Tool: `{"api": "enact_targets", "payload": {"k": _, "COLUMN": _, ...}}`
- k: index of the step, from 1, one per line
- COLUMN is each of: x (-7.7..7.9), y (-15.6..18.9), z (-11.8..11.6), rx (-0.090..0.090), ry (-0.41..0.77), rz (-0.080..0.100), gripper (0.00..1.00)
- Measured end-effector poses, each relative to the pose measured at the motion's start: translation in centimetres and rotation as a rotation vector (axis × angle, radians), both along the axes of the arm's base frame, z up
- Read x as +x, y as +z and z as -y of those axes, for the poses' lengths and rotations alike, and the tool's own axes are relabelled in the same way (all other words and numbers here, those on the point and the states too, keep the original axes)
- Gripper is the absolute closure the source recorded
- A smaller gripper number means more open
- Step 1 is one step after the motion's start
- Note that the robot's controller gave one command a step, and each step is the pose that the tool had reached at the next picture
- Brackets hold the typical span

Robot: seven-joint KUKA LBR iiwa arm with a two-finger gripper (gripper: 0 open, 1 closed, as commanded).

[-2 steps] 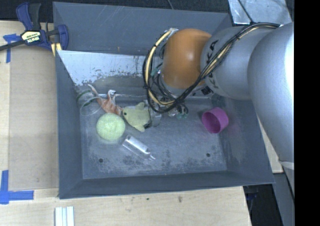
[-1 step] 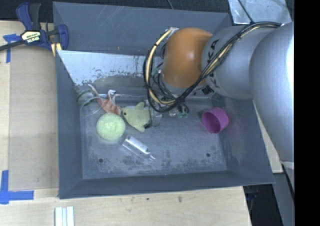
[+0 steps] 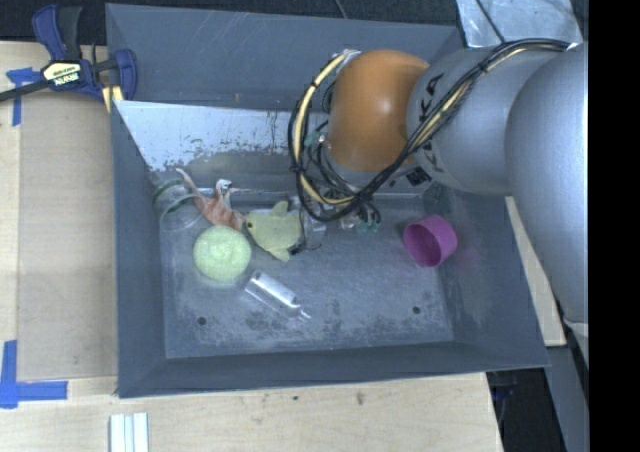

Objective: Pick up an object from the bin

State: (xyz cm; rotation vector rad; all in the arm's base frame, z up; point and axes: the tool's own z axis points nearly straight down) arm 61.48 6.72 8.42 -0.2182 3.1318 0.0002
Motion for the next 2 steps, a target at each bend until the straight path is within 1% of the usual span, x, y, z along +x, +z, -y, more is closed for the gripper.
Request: {"api": "enact_targets", "payload": {"k": 2, "x": 0.09, "y": 1.94, "z": -0.01, "rx": 0.0, "ry": 0.0, "rz": 0.003, "gripper": 1.0}}
